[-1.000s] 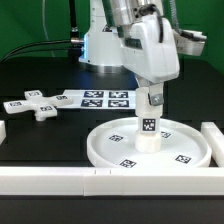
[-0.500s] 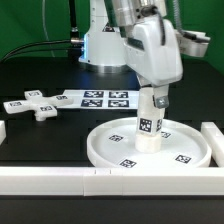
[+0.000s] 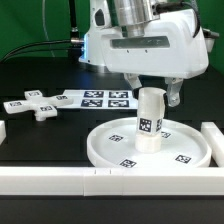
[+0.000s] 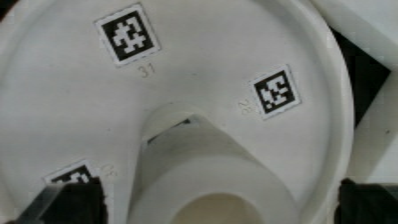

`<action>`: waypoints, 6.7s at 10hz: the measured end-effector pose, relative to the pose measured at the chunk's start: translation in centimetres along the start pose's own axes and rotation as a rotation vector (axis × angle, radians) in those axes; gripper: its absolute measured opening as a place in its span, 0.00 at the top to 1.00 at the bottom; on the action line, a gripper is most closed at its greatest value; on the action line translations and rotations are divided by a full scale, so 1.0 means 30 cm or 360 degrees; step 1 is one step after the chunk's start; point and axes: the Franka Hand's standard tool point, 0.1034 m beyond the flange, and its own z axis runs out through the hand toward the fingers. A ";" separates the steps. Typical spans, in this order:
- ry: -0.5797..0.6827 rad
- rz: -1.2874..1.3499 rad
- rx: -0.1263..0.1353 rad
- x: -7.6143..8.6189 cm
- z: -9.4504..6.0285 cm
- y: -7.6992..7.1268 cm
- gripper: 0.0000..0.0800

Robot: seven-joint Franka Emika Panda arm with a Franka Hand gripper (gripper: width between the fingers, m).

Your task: Assemble round table

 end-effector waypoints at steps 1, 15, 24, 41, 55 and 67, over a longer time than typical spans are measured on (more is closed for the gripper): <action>0.0009 -0.0216 -0.0019 0.007 0.005 0.006 0.19; 0.0005 -0.1998 -0.0137 0.004 0.001 -0.005 0.19; -0.0048 -0.3136 -0.0252 0.029 -0.001 -0.007 0.19; -0.0329 -0.4410 -0.0471 0.002 0.027 0.005 0.48; -0.0139 -0.2932 -0.0466 -0.010 0.035 0.003 0.48; 0.0047 -0.0939 -0.0254 -0.004 0.036 0.022 0.48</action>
Offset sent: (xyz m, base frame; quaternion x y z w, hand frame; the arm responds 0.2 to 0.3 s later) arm -0.0027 0.0025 0.0057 -0.0069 0.0240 -0.2037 0.9787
